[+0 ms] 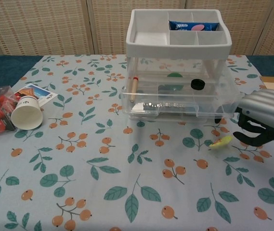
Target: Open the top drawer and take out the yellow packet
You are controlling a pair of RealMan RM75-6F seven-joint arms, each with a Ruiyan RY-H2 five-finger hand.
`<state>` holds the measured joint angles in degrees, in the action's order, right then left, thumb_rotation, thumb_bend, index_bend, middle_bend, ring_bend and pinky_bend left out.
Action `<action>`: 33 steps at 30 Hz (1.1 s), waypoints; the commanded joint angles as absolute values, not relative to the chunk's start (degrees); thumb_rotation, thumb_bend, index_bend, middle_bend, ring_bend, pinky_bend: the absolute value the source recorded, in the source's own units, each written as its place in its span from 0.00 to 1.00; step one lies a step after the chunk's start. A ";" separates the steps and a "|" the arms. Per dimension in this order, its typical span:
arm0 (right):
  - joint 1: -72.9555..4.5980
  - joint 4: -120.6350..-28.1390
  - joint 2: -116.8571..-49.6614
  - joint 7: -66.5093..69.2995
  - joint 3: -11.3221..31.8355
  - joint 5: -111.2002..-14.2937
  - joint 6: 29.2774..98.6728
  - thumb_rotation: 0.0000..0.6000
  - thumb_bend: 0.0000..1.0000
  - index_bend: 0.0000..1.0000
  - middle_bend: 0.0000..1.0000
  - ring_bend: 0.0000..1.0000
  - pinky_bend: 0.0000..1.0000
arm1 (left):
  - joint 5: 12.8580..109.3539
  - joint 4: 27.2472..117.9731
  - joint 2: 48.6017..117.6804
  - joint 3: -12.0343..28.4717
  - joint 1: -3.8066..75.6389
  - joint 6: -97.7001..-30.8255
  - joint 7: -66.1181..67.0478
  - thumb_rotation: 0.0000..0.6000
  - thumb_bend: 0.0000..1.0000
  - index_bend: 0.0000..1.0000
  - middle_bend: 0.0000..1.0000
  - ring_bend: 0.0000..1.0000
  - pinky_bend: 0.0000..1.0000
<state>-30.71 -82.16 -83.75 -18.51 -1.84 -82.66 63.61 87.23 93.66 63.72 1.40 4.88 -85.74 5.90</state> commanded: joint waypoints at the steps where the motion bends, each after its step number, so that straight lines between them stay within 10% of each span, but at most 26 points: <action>1: -30.33 -83.16 -83.35 -19.15 -1.51 -82.23 63.63 1.00 0.50 0.15 0.91 1.00 1.00 | 87.15 93.40 63.86 1.36 4.86 -85.65 5.61 1.00 0.19 0.07 0.06 0.03 0.07; 19: -13.48 -93.33 -68.40 -14.97 -2.10 -81.97 86.36 1.00 0.50 0.32 0.71 0.74 0.97 | 88.27 92.40 65.84 1.74 6.56 -84.28 5.19 1.00 0.19 0.07 0.06 0.03 0.07; 26: -8.64 -91.52 -67.32 -6.32 -0.92 -82.64 91.94 1.00 0.50 0.18 0.26 0.15 0.10 | 88.37 93.36 66.48 2.19 7.34 -83.93 5.92 1.00 0.19 0.07 0.06 0.03 0.07; 33: -5.93 -91.00 -66.69 -4.07 -1.03 -84.12 93.59 1.00 0.50 0.09 0.11 0.03 0.07 | 87.86 94.85 66.14 2.34 7.55 -83.71 7.24 1.00 0.19 0.07 0.06 0.02 0.07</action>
<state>-6.18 -91.14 -66.82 -4.26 -1.01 -83.87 93.40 87.92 94.78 66.19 2.34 7.51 -83.78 7.18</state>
